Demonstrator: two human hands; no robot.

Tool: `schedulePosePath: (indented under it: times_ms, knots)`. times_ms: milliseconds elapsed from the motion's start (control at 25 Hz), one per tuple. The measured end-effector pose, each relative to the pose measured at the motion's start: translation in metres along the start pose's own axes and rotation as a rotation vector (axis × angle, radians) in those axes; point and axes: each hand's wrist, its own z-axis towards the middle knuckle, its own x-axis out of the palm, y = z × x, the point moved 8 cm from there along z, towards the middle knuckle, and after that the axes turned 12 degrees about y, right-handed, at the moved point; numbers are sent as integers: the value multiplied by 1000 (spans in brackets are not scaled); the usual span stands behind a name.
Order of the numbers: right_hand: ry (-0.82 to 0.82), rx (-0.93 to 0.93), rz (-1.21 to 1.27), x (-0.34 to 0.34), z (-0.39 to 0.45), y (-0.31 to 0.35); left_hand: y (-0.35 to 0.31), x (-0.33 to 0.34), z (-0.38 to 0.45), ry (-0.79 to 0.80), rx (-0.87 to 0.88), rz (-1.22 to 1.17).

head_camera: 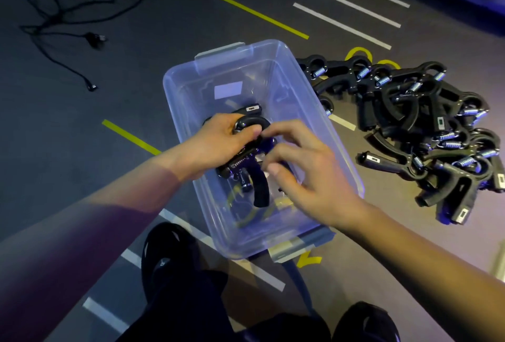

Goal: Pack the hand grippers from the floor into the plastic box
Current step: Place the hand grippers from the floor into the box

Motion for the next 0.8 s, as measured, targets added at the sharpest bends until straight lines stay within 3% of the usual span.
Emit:
schedulePosePath:
  times_ms: [40, 120, 240, 360, 480, 640, 800]
  knots:
    - [-3, 112, 155, -1, 0, -14, 0, -2, -1, 12, 17, 11]
    - [182, 266, 374, 15, 0, -35, 1, -4, -4, 42, 28, -53]
    - [348, 284, 512, 25, -2, -43, -2, -2, -7, 66, 76, -88]
    - [417, 282, 579, 20, -2, -37, -10, -5, -12, -1, 157, 103]
    - [461, 323, 524, 14, -5, -40, -11, -7, -18, -36, 174, 366]
    - [567, 446, 406, 26, -13, -53, 4, -11, -23, -83, 49, 802]
    - [895, 506, 23, 63, -25, -53, 9, -16, -27, -202, 78, 869]
